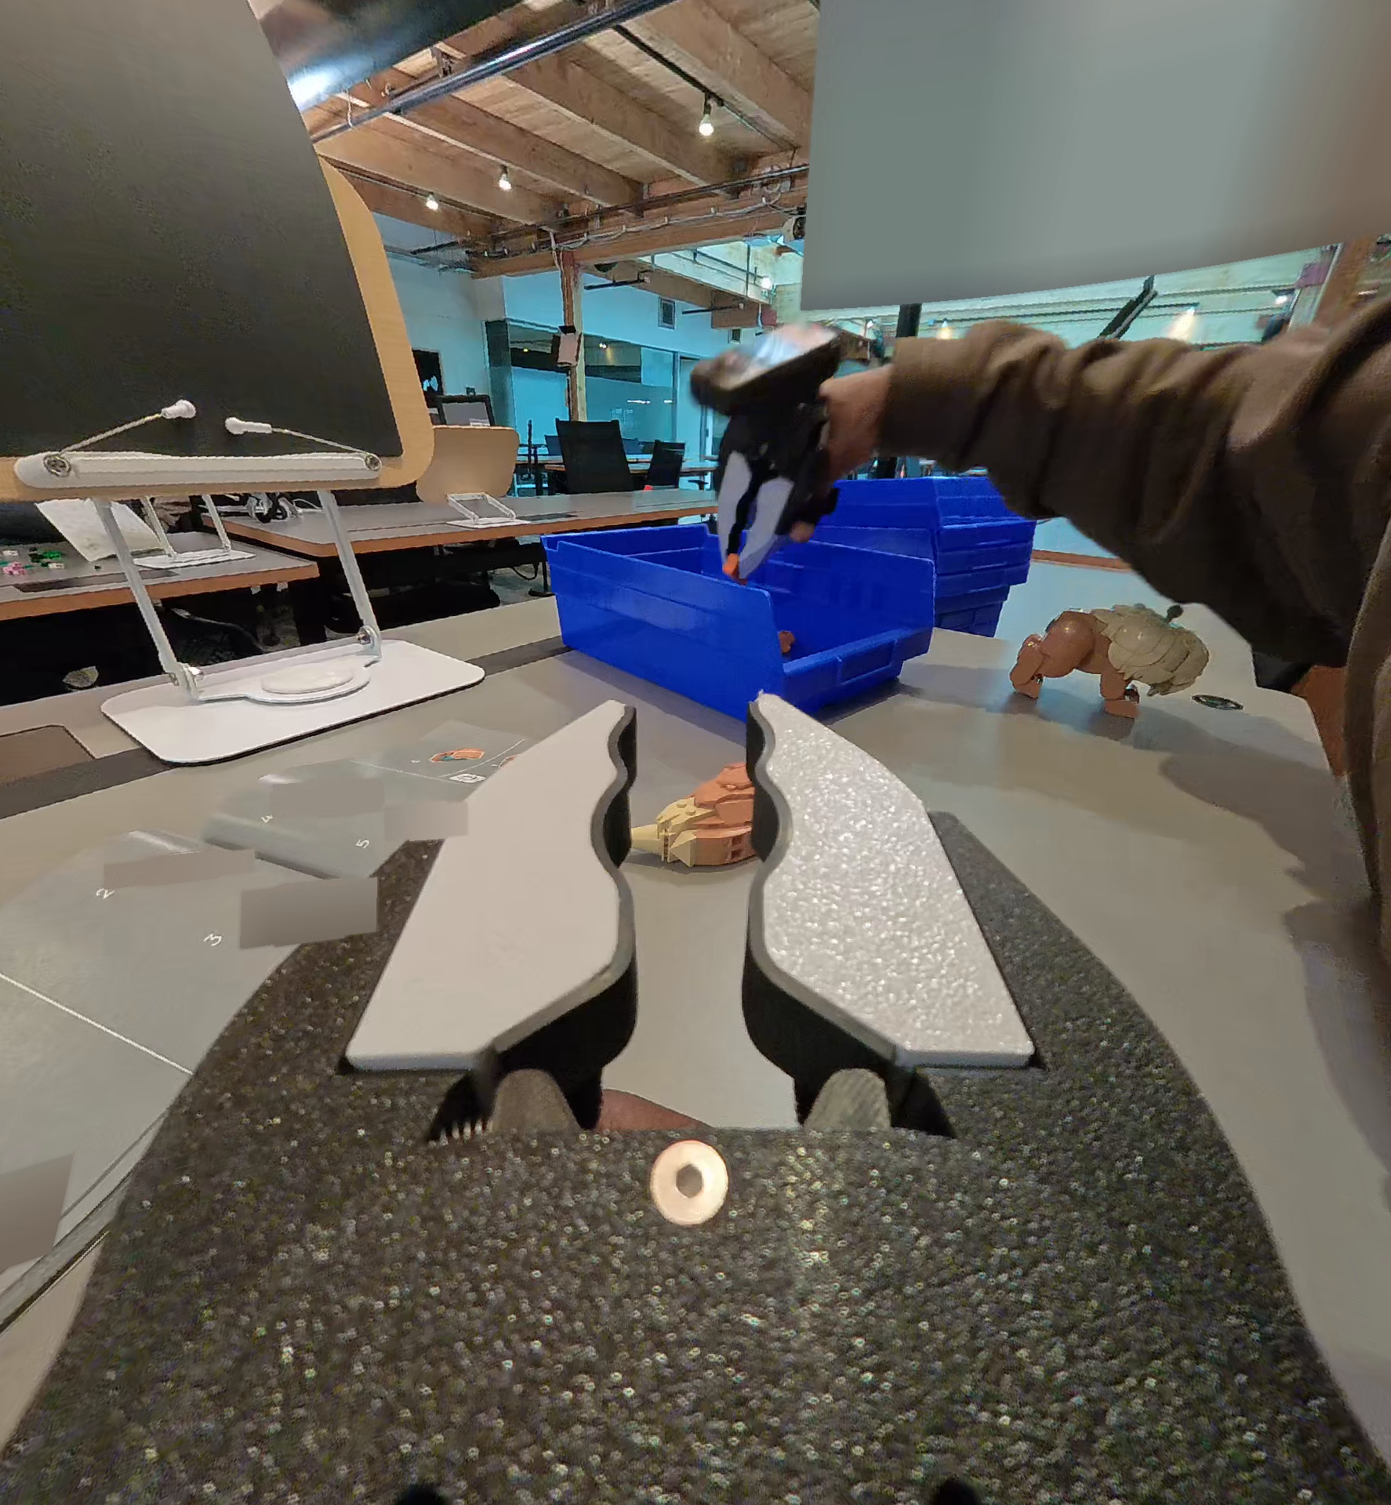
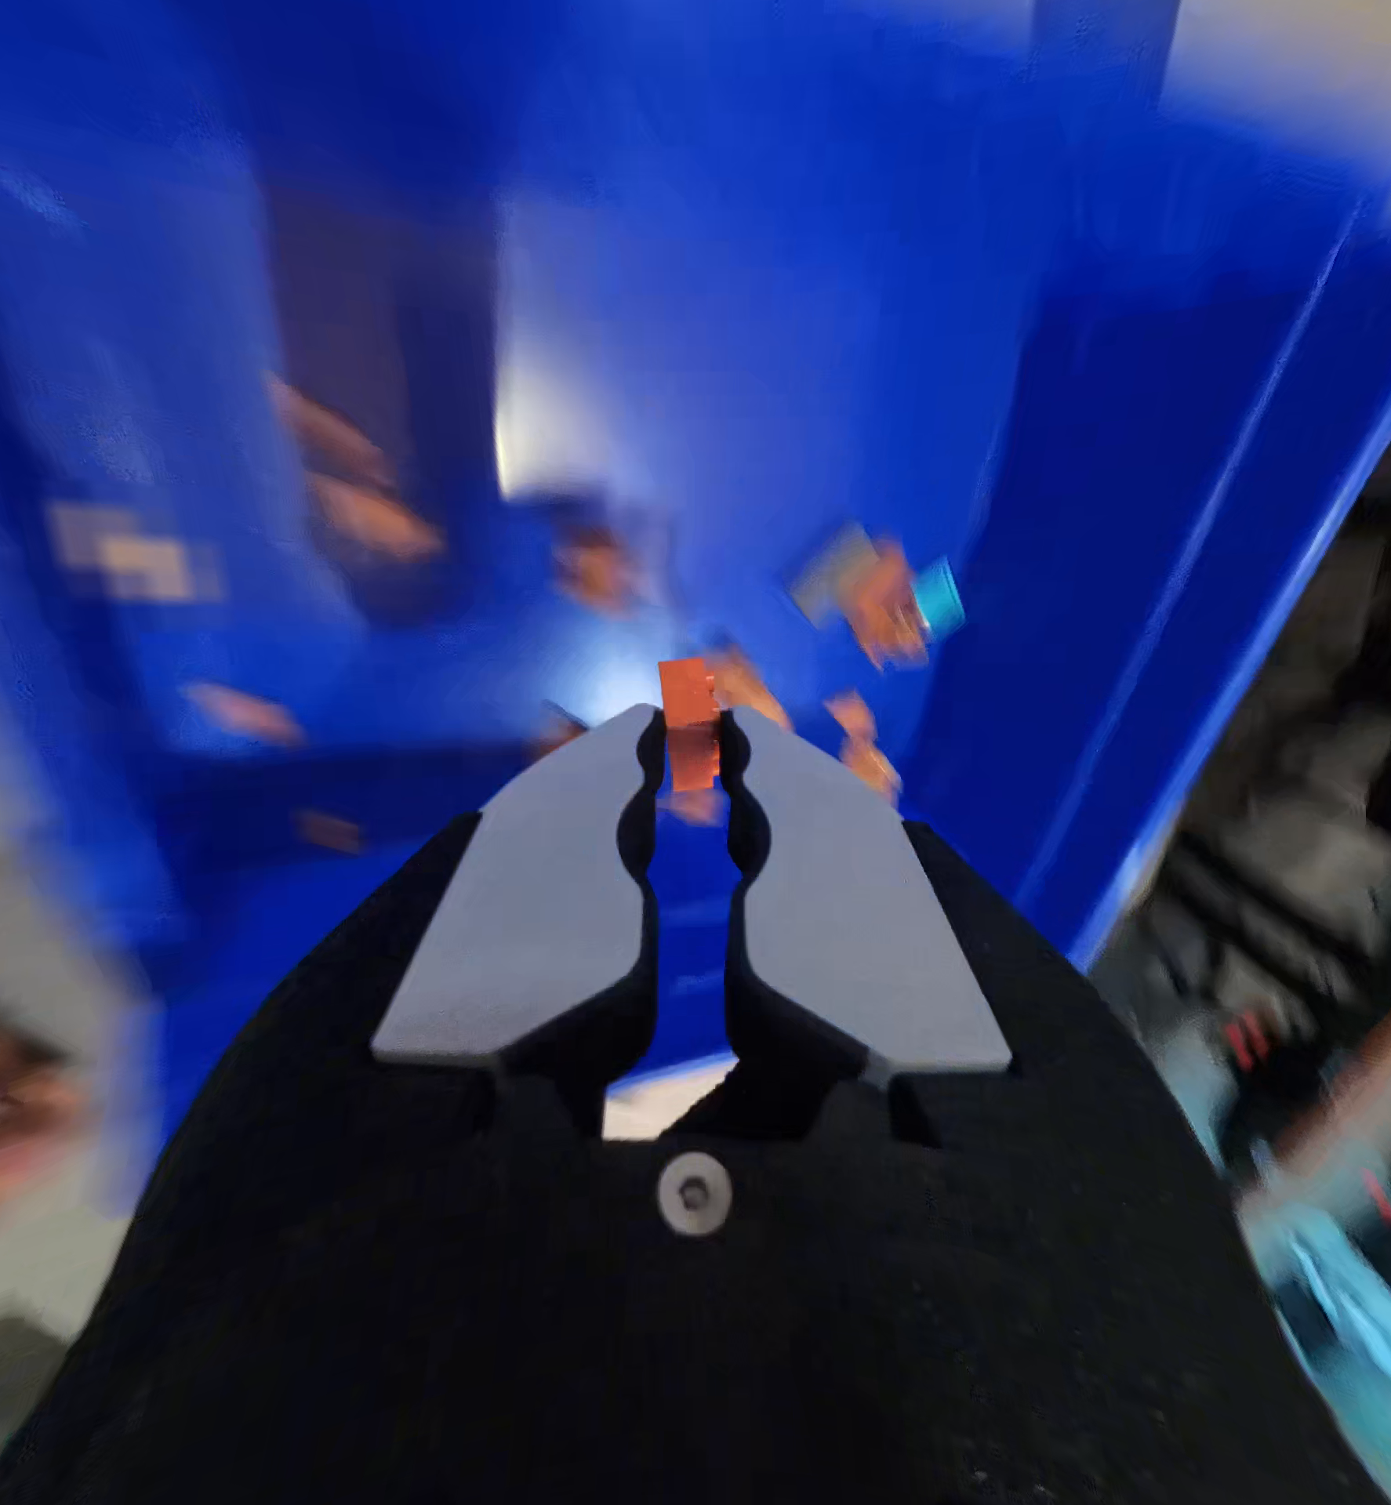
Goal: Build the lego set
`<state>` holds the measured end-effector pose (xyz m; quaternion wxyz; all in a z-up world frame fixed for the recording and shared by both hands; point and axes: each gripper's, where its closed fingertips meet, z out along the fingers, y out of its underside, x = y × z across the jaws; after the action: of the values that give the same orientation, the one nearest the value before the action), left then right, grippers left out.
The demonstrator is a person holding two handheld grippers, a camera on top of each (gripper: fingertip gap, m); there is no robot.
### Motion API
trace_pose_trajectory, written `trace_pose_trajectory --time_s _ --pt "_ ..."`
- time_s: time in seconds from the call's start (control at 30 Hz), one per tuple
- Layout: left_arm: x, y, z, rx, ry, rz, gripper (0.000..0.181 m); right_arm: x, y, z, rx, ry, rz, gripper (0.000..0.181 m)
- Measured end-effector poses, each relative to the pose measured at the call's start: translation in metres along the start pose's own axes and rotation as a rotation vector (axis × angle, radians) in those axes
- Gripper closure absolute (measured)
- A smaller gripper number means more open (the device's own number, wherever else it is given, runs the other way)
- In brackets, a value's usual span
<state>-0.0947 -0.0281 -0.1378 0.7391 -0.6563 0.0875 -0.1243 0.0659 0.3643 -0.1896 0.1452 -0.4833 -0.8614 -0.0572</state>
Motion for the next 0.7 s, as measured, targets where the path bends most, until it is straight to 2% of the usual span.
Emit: trace_pose_trajectory --time_s 0.1,0.17,0.23,0.33,0.47,0.57,0.7 --pt "0.000 0.002 0.002 -0.020 0.001 -0.012 0.156 -0.076 -0.059 -0.046 0.209 -0.022 -0.050 0.168" --pt "0.000 0.006 0.004 -0.045 0.001 -0.020 0.156 -0.127 -0.091 -0.063 0.285 -0.041 -0.088 0.169" --pt "0.000 0.011 0.005 -0.070 -0.002 -0.018 0.156 -0.172 -0.119 -0.065 0.344 -0.080 -0.102 0.169" --pt "0.000 0.019 0.005 -0.114 -0.011 -0.016 0.156 -0.221 -0.146 -0.050 0.372 -0.150 -0.113 0.169" --pt "-0.002 0.033 0.005 -0.189 -0.028 -0.026 0.156 -0.254 -0.172 -0.028 0.388 -0.218 -0.123 0.169" --pt "-0.005 0.045 0.003 -0.252 -0.048 -0.037 0.156 -0.263 -0.187 -0.024 0.425 -0.253 -0.113 0.169" --pt "-0.007 0.046 0.001 -0.259 -0.056 -0.058 0.156 -0.269 -0.196 -0.012 0.416 -0.263 -0.105 0.168"
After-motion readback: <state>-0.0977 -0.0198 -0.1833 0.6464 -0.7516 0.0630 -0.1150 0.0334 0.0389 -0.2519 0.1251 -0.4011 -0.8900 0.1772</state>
